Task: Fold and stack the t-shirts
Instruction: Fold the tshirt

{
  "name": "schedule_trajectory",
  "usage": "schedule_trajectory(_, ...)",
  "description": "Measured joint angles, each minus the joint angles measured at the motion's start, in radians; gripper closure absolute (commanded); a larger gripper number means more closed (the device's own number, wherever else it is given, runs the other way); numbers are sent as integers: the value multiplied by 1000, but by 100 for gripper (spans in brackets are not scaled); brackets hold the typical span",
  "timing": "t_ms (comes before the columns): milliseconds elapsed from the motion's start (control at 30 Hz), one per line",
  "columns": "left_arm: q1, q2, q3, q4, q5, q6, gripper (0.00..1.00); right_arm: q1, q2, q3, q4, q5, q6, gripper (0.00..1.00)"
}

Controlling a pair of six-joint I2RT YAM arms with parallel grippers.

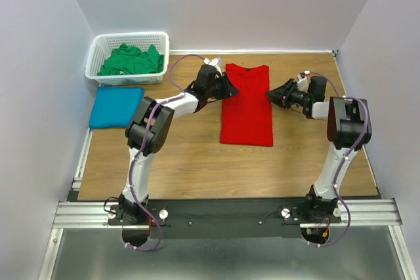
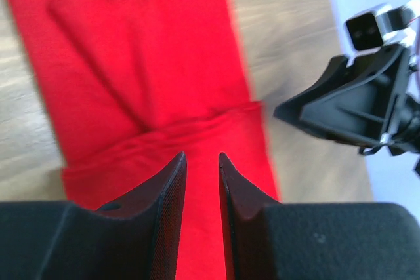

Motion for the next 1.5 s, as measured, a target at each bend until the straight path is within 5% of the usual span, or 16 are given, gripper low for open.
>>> schedule_trajectory(167,19,135,46,-40,19,2,67,0,155,51,13,19,8,51)
schedule_trajectory(400,58,161,45,-31,59,-16,66,-7,168,54,45,23,9,50)
schedule_trajectory(533,63,113,4,-51,46,-7,55,-10,100,18,11,55,-14,48)
schedule_trajectory(633,64,18,-58,-87,14,4,33,-12,-24,3,-102,110,-80,46)
schedule_trajectory(833,48,-298,-191,-153,-118,62,19,19,-357,-34,-369,290,-254,42)
schedule_trajectory(1167,-135,-568,-223,-404,-488,196,18,238,-668,-83,-872,717,-404,42)
schedule_trajectory(1500,-274,-569,-381,-578,-580,194,20,427,-603,-154,-1065,915,-386,51)
